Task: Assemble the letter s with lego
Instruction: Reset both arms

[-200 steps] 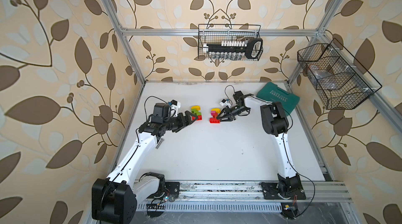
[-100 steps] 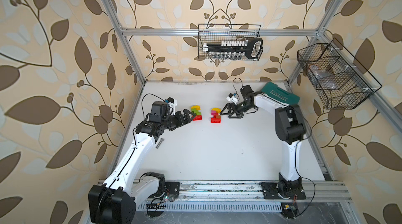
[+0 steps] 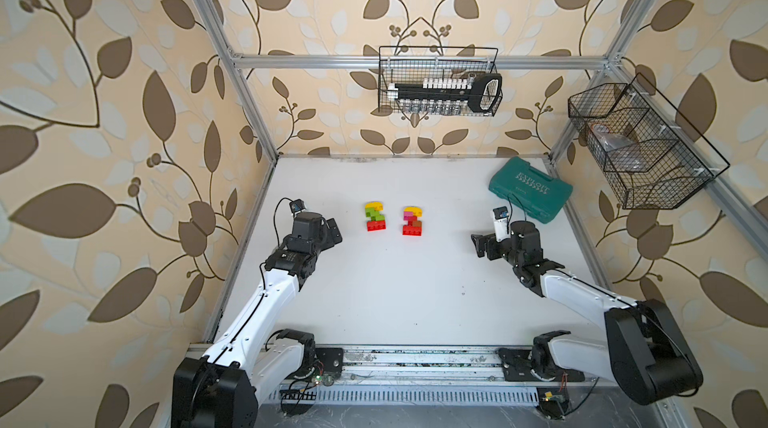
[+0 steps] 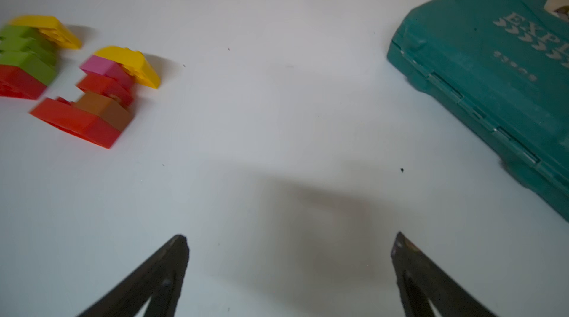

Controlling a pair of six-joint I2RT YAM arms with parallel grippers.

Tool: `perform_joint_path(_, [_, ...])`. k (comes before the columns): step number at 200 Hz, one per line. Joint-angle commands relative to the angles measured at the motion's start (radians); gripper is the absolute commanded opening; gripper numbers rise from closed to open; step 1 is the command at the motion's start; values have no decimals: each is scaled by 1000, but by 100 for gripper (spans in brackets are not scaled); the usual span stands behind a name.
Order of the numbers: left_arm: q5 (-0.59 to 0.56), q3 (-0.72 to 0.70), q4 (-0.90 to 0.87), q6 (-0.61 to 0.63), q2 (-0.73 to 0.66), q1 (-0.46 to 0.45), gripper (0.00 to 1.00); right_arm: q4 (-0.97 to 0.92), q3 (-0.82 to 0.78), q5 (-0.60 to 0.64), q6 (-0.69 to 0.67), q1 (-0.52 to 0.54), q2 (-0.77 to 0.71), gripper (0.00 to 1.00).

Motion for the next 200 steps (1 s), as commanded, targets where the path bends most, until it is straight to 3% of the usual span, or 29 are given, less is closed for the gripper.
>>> perform_joint_path(1, [-197,-83,219,61,-44,9,99,239,13,107,-83,-3,78,99])
perform_joint_path(19, [-249,-183,366,99,-54,8,99,344,-10,123,-138,-7,112,99])
perform_joint_path(35, [-302,-272,530,137,-24,10,99,416,-27,150,-72,-59,154,99])
perform_joint_path(44, [-309,-325,650,172,7,13,99,443,-43,91,-42,-103,156,99])
perform_joint_path(63, [-266,-379,844,213,115,45,99,622,-87,53,-1,-158,240,99])
perform_joint_path(75, [-229,-373,919,242,173,58,99,514,-68,55,7,-159,205,99])
perform_joint_path(88, [-162,-375,1023,244,242,90,99,564,-73,42,4,-164,226,99])
perform_joint_path(103, [-112,-346,1089,240,366,127,99,492,-45,58,21,-167,217,99])
perform_joint_path(116, [-40,-272,930,244,368,131,99,482,-44,51,23,-174,215,99])
perform_joint_path(146, [146,-209,970,355,519,131,99,489,-47,51,22,-174,213,99])
perform_joint_path(200, [159,-238,1001,354,501,131,99,486,-45,50,22,-174,216,99])
